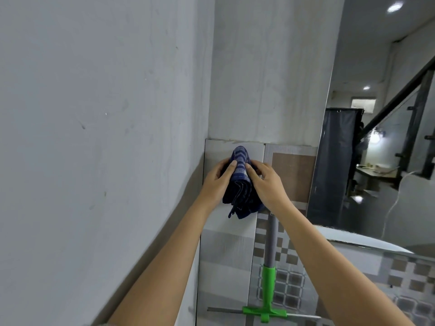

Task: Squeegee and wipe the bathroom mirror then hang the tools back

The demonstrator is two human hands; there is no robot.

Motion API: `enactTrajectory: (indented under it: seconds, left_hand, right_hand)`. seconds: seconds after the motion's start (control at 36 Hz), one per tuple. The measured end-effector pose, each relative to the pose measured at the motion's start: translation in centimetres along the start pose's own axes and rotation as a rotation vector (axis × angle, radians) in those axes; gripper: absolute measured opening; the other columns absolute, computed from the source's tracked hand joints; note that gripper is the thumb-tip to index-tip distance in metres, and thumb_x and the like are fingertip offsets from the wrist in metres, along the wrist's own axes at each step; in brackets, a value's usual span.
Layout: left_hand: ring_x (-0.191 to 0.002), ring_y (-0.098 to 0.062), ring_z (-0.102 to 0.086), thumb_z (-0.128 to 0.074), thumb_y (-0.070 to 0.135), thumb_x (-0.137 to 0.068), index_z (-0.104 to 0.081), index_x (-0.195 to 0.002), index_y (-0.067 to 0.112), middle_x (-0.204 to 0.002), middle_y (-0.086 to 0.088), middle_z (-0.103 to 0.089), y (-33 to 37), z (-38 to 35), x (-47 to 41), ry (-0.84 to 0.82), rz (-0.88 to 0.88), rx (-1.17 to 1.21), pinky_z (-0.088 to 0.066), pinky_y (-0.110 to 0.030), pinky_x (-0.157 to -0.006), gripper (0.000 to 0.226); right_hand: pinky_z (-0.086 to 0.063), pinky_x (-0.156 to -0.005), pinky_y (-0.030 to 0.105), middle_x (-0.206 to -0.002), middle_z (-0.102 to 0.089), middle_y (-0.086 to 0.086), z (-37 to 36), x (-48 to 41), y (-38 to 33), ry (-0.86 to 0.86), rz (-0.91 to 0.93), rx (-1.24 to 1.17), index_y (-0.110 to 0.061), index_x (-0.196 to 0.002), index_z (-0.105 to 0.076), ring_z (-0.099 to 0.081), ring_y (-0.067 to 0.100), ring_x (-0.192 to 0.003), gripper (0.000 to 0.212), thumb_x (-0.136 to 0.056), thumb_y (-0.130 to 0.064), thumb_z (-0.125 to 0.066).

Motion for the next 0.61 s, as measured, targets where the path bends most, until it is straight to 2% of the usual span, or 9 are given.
enactTrajectory:
  seconds: [0.11, 0.22, 0.33, 0.42, 0.47, 0.53, 0.58, 0.61]
  left_hand:
    - [-0.094, 0.0, -0.061, -0.047, 0.03, -0.095, -0.055, -0.119, 0.019, -0.106, 0.005, -0.064, 0.0, 0.0, 0.5, -0.026, 0.004, -0.022, -0.048, -0.009, -0.07, 0.027]
    - [-0.095, -0.003, -0.061, -0.048, 0.03, -0.095, -0.056, -0.118, 0.019, -0.107, 0.003, -0.064, 0.5, 0.2, 0.5, -0.017, 0.003, -0.07, -0.049, -0.011, -0.071, 0.027]
    - [-0.099, -0.012, -0.062, -0.052, 0.03, -0.093, -0.059, -0.111, 0.021, -0.105, 0.0, -0.065, 0.9, 0.5, 0.5, 0.029, -0.016, -0.137, -0.051, -0.025, -0.083, 0.021]
    - [-0.099, -0.009, -0.061, -0.051, 0.033, -0.093, -0.059, -0.111, 0.021, -0.104, 0.004, -0.065, 1.5, 0.6, 0.9, 0.036, -0.034, -0.214, -0.05, -0.031, -0.088, 0.023]
    - [-0.09, 0.002, -0.056, -0.05, 0.03, -0.094, -0.058, -0.11, 0.02, -0.095, 0.014, -0.06, 2.1, 0.6, 1.2, 0.04, -0.043, -0.258, -0.048, -0.025, -0.084, 0.02]
    - [-0.078, 0.01, -0.047, -0.049, 0.026, -0.095, -0.057, -0.097, 0.022, -0.084, 0.022, -0.048, 2.9, 0.7, 1.8, 0.056, -0.05, -0.313, -0.041, -0.017, -0.074, 0.01]
    - [-0.073, 0.009, -0.044, -0.048, 0.025, -0.095, -0.052, -0.087, 0.028, -0.08, 0.022, -0.044, 3.6, 0.8, 2.3, 0.073, -0.066, -0.372, -0.036, -0.011, -0.068, 0.01]
    - [-0.075, 0.006, -0.045, -0.048, 0.026, -0.095, -0.055, -0.093, 0.026, -0.082, 0.019, -0.046, 4.1, 0.7, 2.8, 0.072, -0.071, -0.395, -0.036, -0.011, -0.068, 0.007]
  right_hand:
    - [-0.044, -0.088, 0.028, -0.117, -0.058, 0.01, 0.1, 0.4, -0.2, -0.008, -0.02, -0.015, -0.014, -0.125, -0.055, -0.052, 0.015, -0.096, 0.035, -0.097, -0.031, -0.043]
    - [-0.042, -0.082, 0.024, -0.118, -0.06, 0.008, 0.4, 0.8, -0.7, -0.017, -0.045, -0.038, -0.014, -0.126, -0.055, -0.052, 0.013, -0.095, 0.035, -0.097, -0.029, -0.045]
    - [-0.043, -0.083, 0.023, -0.119, -0.062, 0.007, 0.7, 1.2, -1.0, -0.01, -0.066, -0.024, -0.015, -0.127, -0.055, -0.054, 0.013, -0.098, 0.034, -0.097, -0.027, -0.045]
    - [-0.044, -0.086, 0.025, -0.118, -0.063, 0.009, 0.9, 1.6, -1.2, -0.021, -0.082, 0.026, -0.013, -0.126, -0.055, -0.057, 0.021, -0.105, 0.033, -0.097, -0.025, -0.044]
    - [-0.043, -0.084, 0.024, -0.119, -0.062, 0.01, 1.0, 1.9, -1.5, -0.029, -0.091, 0.051, -0.013, -0.126, -0.055, -0.057, 0.021, -0.105, 0.033, -0.097, -0.024, -0.043]
    - [-0.041, -0.08, 0.022, -0.119, -0.062, 0.01, 1.2, 2.2, -1.9, -0.029, -0.094, 0.07, -0.013, -0.125, -0.055, -0.055, 0.018, -0.098, 0.033, -0.097, -0.023, -0.042]
    - [-0.039, -0.077, 0.022, -0.118, -0.062, 0.01, 1.7, 2.8, -2.1, -0.024, -0.1, 0.102, -0.014, -0.124, -0.056, -0.052, 0.016, -0.092, 0.032, -0.098, -0.023, -0.041]
    - [-0.039, -0.077, 0.023, -0.12, -0.061, 0.011, 2.0, 3.2, -2.4, -0.025, -0.117, 0.116, -0.012, -0.125, -0.055, -0.053, 0.017, -0.094, 0.033, -0.098, -0.023, -0.04]
Point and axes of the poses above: each hand's wrist, its own x-axis away from the middle knuckle, its own z-axis out of the back of the hand, y = z × x, the point moved 7 cm from there along -x, towards the middle knuckle
